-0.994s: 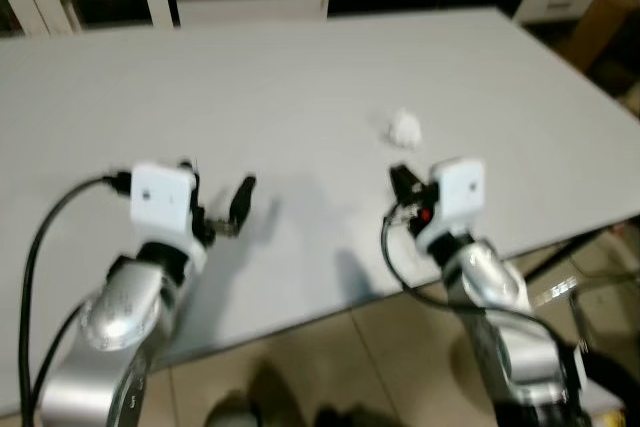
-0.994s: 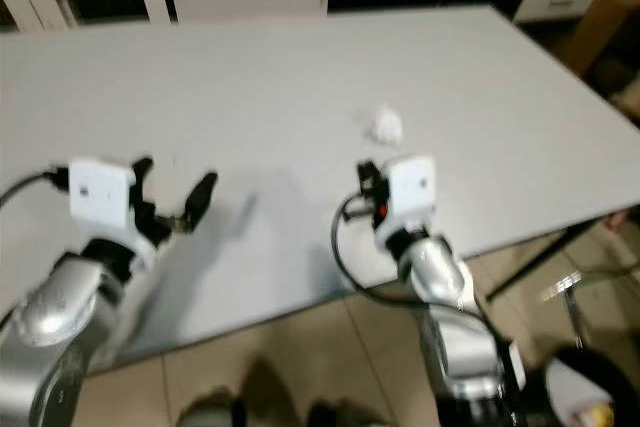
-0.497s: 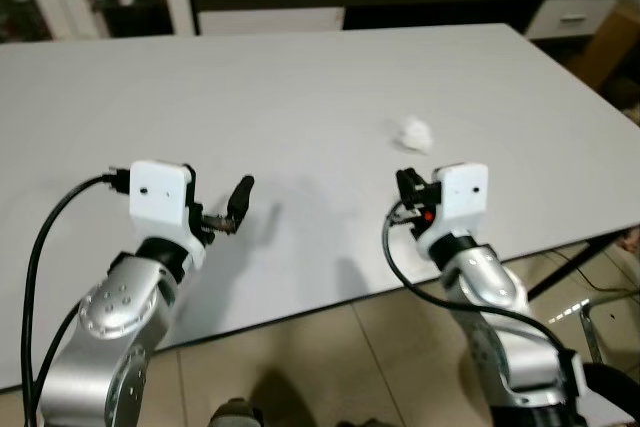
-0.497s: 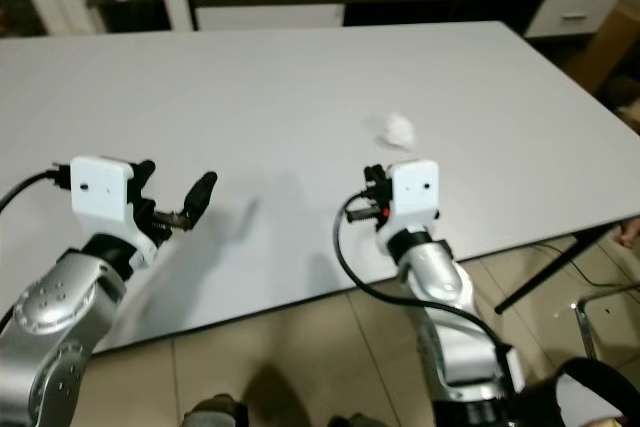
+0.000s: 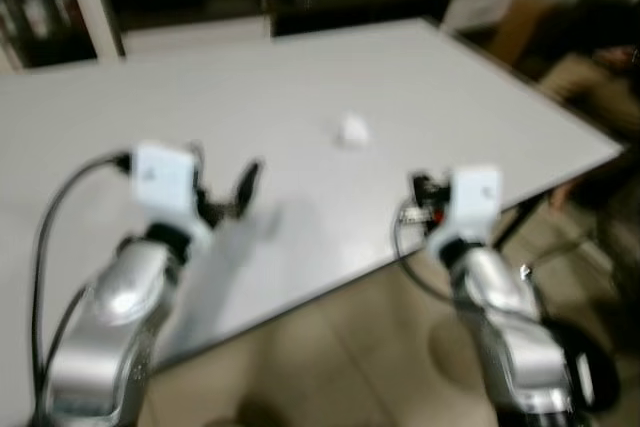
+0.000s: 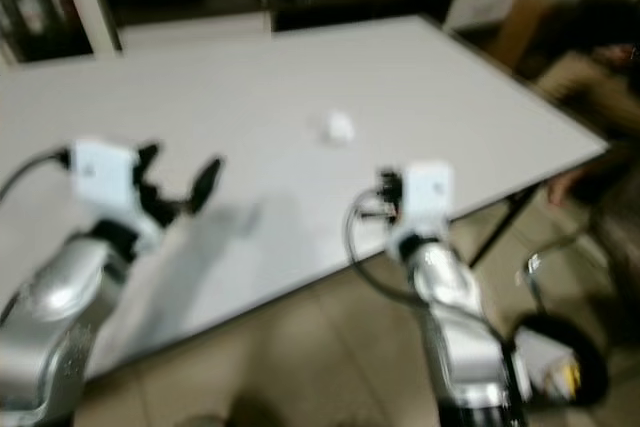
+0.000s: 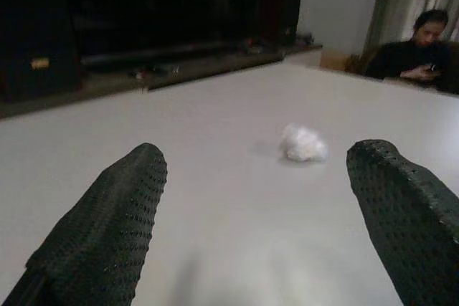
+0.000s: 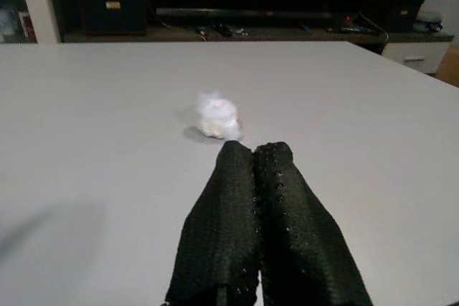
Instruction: Picking trash to rubbish bin
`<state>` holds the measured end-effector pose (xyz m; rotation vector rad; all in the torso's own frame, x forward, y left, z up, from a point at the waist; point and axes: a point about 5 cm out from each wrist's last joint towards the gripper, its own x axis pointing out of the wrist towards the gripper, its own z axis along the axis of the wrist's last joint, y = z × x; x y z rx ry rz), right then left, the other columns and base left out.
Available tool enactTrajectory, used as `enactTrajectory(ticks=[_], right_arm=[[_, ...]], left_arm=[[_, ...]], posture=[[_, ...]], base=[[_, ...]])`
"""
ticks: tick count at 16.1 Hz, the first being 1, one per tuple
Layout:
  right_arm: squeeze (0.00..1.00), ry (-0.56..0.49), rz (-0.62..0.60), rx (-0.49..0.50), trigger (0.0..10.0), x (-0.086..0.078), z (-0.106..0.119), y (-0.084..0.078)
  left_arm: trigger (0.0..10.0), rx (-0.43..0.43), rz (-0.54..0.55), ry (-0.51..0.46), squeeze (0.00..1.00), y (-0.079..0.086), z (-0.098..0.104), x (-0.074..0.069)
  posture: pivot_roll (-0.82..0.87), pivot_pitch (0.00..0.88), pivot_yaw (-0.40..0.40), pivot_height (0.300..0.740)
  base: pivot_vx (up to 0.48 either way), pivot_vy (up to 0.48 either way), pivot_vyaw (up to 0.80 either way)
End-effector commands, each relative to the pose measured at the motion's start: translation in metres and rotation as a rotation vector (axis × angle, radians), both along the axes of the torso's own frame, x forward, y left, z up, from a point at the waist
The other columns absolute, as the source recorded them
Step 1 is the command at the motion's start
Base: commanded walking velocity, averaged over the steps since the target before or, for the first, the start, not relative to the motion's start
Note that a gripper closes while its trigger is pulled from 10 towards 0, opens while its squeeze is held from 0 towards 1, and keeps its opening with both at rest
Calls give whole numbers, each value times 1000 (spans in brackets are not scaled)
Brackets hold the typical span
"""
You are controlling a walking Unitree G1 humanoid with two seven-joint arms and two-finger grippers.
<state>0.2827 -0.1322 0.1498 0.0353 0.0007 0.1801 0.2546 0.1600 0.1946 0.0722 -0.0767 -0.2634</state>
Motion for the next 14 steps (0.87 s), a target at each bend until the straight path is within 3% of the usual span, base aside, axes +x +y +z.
enactTrajectory(ticks=[1,11,14], right_arm=[[0,5,-6,-6,10000,0,-1,0],[0,6,16,-19,10000,2,-3,3],[0,3,25,-17,10000,5,-3,4]], left_arm=[[10000,10,-7,12,0,0,-3,0],[10000,31,-4,8,0,3,-4,-1],[10000,55,17,7,0,6,-5,-1]], posture=[[66,70,-77,740],[78,49,-88,740],[83,48,-93,740]], base=[[349,0,0],[351,0,0],[0,0,0]])
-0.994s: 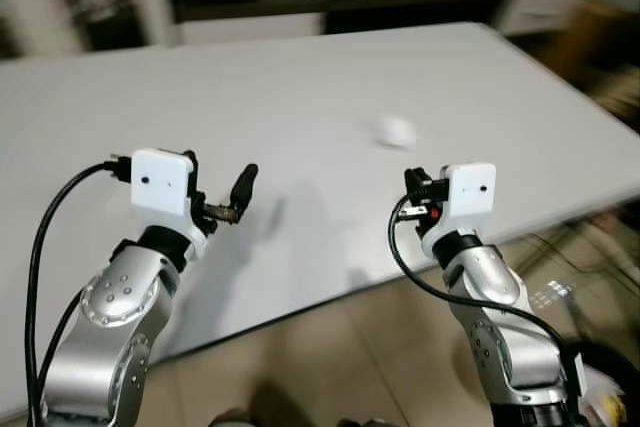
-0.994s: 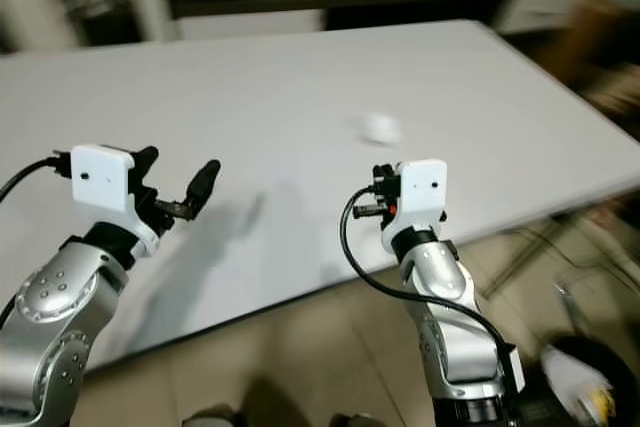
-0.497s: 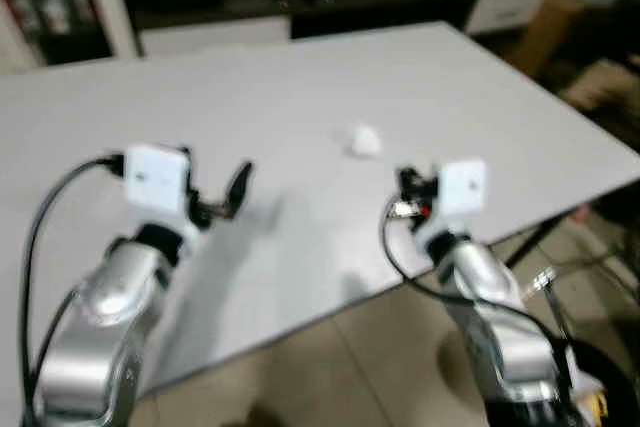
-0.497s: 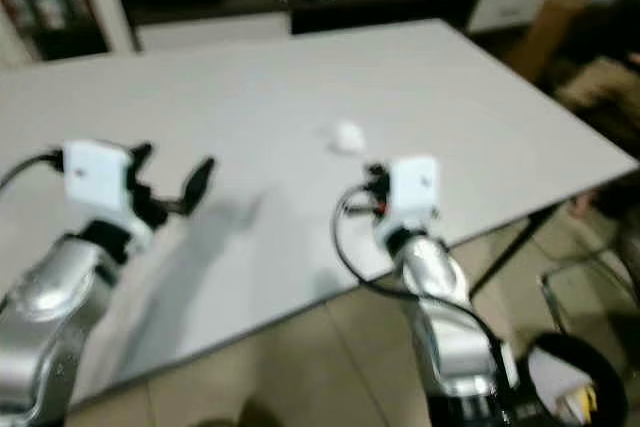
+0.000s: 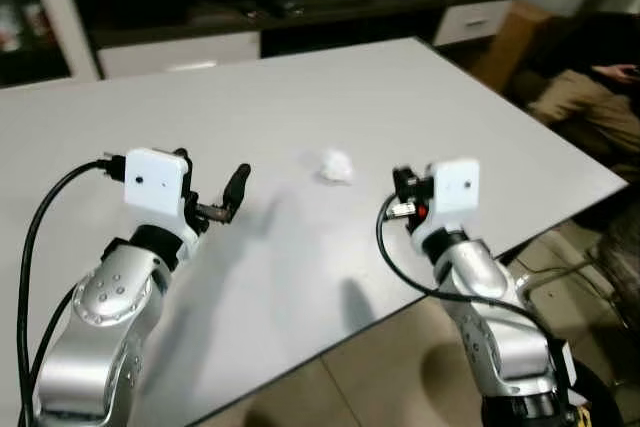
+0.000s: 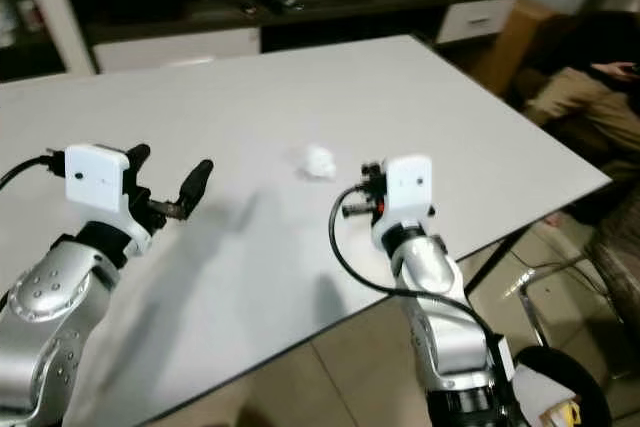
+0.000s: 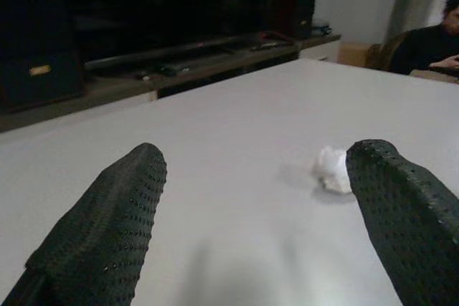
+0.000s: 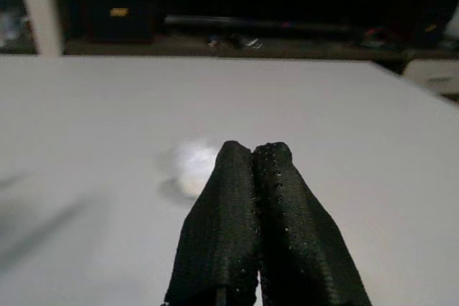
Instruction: Picking trash to rubbish bin
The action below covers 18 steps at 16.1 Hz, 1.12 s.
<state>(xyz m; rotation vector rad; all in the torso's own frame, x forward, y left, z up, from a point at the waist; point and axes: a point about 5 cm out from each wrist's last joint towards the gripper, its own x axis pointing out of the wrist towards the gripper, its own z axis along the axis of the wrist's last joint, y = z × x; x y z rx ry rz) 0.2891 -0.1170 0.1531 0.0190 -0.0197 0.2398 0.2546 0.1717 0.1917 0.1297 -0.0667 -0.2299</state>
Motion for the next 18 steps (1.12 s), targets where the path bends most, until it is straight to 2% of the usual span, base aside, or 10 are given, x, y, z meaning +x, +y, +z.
enactTrajectory(ticks=[1,4,6,9,16,18], right_arm=[[0,24,-36,-2,10000,2,-7,-11],[0,32,-54,9,10000,11,-12,-9],[0,31,-63,16,10000,12,-12,-10],[0,23,-67,-12,10000,12,-12,-12],[0,12,-82,-30,10000,14,-10,-15],[0,15,-93,5,10000,15,-9,-17]], left_arm=[[10000,5,-12,-5,0,-5,0,-1],[10000,22,7,-6,0,1,4,-1],[10000,15,32,0,0,4,3,-2],[10000,5,15,-3,0,-2,2,-1],[10000,6,-15,-3,0,-5,3,1],[10000,7,-14,-1,0,-5,2,0]], posture=[[90,53,-97,740],[110,59,-92,740],[107,66,-86,740],[101,66,-83,740],[97,67,-81,740],[97,69,-83,740]], base=[[0,0,0],[0,0,0],[0,0,0],[0,0,0],[321,0,691],[386,0,0]])
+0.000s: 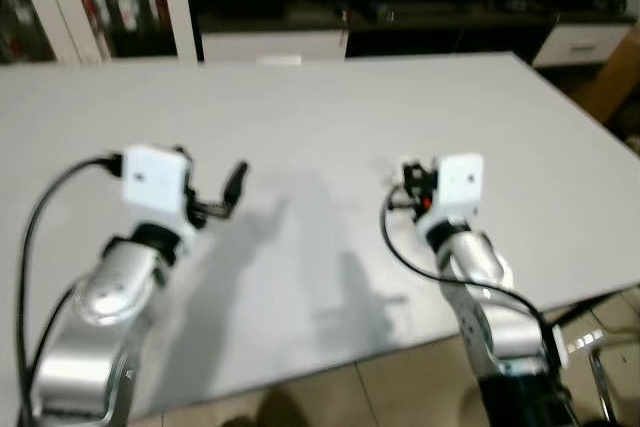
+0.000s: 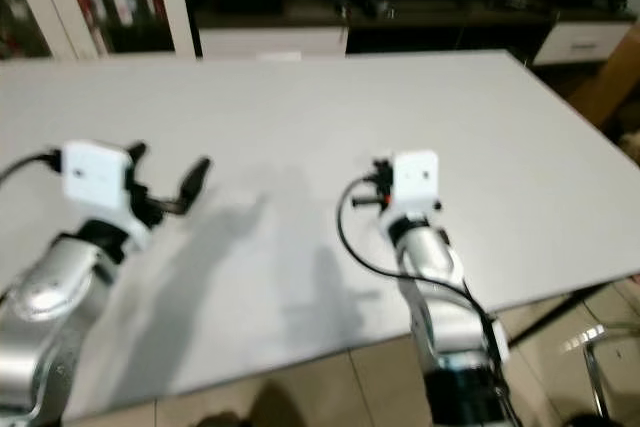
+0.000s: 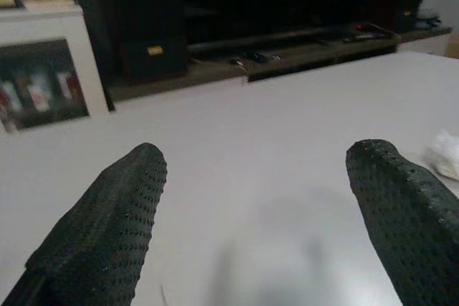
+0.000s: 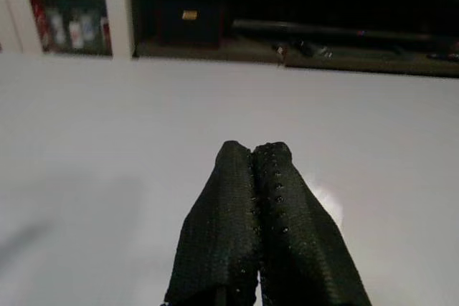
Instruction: Picking trash to rubbish bin
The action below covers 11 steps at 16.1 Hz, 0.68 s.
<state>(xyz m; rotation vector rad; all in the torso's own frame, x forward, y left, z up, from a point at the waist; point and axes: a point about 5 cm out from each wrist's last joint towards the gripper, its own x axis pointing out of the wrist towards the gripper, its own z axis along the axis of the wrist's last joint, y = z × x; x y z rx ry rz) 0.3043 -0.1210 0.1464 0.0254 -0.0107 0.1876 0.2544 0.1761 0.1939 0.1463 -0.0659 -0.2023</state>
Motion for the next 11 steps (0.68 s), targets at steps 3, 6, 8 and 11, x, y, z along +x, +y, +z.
enactTrajectory(ticks=[3,6,8,11], right_arm=[[0,2,-45,-7,10000,0,-2,-14],[0,-18,-93,-19,10000,1,3,-22],[0,-19,-96,-30,10000,2,5,-25],[0,-5,-109,-61,10000,6,12,-32]], left_arm=[[10000,-4,-46,6,0,-9,-1,-1],[10000,0,-63,14,0,-10,-2,-1],[10000,-8,-67,11,0,-11,-2,-2],[10000,11,-92,29,0,-13,-3,-5]], posture=[[99,71,-83,740],[89,74,-77,740],[87,77,-77,740],[84,89,-82,740]], base=[[384,0,0],[386,0,0],[180,0,0],[0,0,0]])
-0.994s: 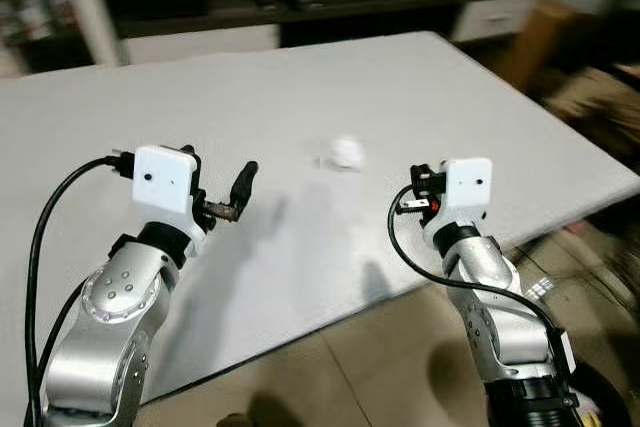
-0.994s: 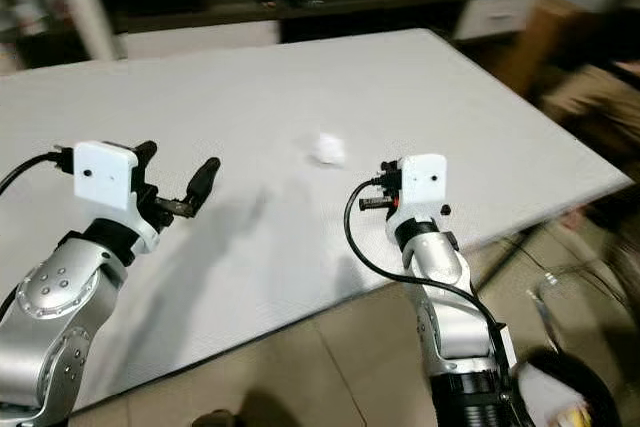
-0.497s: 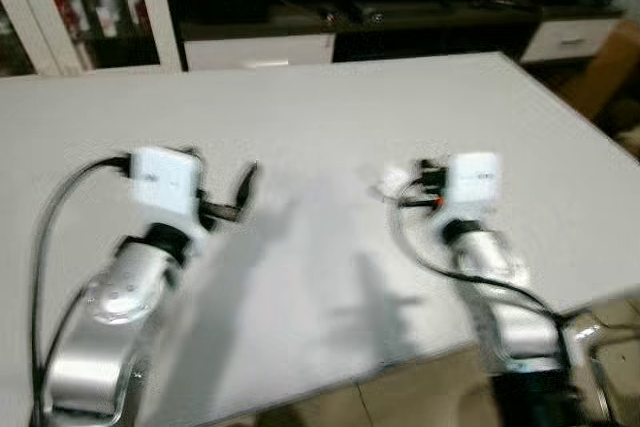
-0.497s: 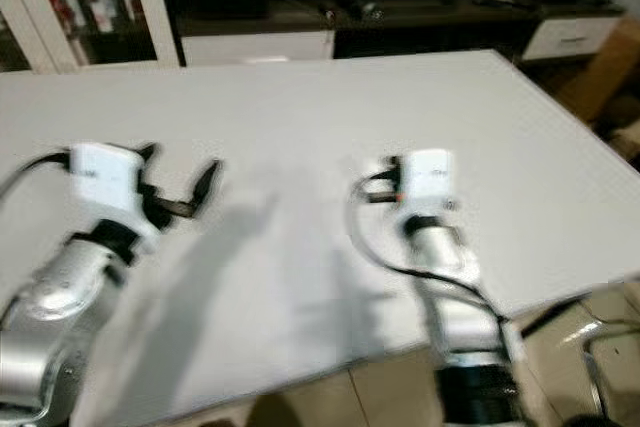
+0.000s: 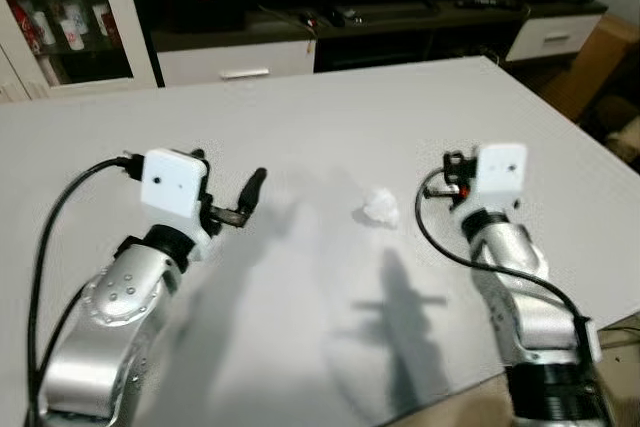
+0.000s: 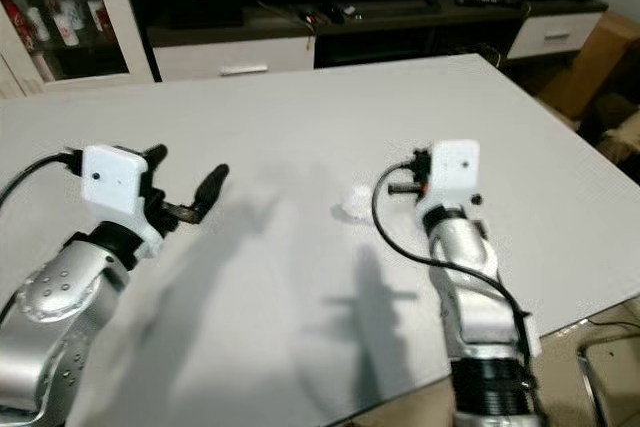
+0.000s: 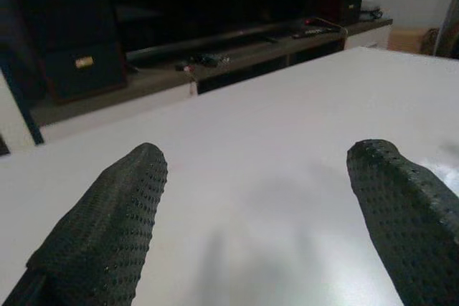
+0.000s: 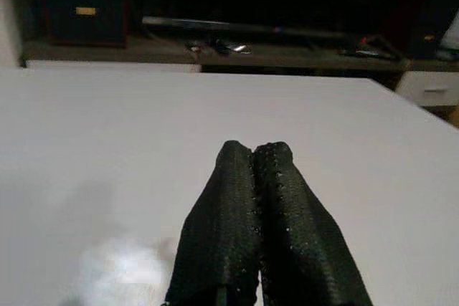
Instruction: Picking trash to rubbish bin
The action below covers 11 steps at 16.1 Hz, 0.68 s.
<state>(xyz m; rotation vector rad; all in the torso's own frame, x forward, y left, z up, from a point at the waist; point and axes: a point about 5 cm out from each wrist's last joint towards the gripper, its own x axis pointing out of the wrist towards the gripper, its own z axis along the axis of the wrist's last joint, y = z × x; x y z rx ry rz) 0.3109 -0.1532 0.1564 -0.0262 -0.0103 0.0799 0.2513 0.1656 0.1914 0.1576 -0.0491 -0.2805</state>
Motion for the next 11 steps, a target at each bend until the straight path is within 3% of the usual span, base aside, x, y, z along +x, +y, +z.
enactTrajectory(ticks=[1,3,5,9,11], right_arm=[[0,18,-3,-27,10000,3,5,-3],[0,82,2,7,10000,12,4,-9],[1000,176,39,41,10000,25,0,-13],[1000,377,143,98,10000,60,-17,-5],[1000,399,182,128,10000,73,-15,6]], left_arm=[[10000,8,-35,12,0,-4,-1,-4],[10000,43,-78,29,0,-7,-2,-6],[10000,69,-116,52,0,-10,0,-6],[10000,112,-190,72,0,-12,13,0],[10000,115,-232,81,0,-12,20,2]], posture=[[82,102,-84,740],[82,118,-84,740],[80,133,-77,740],[74,170,-65,740],[77,189,-70,740]], base=[[0,0,0],[0,0,0],[0,0,0],[0,0,0],[0,0,0]])
